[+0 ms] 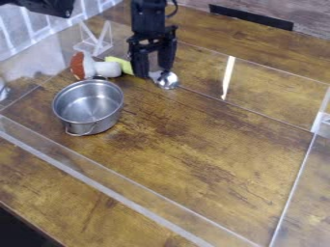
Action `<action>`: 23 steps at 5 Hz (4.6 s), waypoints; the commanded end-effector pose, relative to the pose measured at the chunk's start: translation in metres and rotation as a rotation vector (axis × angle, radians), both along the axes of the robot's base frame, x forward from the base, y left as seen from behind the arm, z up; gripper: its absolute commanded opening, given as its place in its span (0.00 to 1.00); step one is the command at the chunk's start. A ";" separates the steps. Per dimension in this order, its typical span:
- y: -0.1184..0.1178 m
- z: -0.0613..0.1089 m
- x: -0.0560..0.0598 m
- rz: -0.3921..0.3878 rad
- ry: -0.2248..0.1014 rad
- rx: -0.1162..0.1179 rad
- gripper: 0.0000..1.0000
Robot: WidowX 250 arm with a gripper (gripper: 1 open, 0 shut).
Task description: Move the green spoon to the left
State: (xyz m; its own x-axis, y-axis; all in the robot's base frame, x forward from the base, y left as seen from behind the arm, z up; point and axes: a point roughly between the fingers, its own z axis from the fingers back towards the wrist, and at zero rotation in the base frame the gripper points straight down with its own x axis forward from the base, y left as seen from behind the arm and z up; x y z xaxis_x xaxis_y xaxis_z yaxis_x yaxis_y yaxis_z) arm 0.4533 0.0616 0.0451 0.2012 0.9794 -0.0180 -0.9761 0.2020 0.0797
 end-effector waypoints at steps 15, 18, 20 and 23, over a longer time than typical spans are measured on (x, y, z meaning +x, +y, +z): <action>0.013 0.057 0.007 -0.036 -0.161 -0.211 1.00; 0.008 0.069 0.006 0.032 -0.171 -0.216 0.00; 0.013 0.073 0.006 0.110 -0.210 -0.211 1.00; 0.009 0.059 -0.004 0.222 -0.197 -0.171 1.00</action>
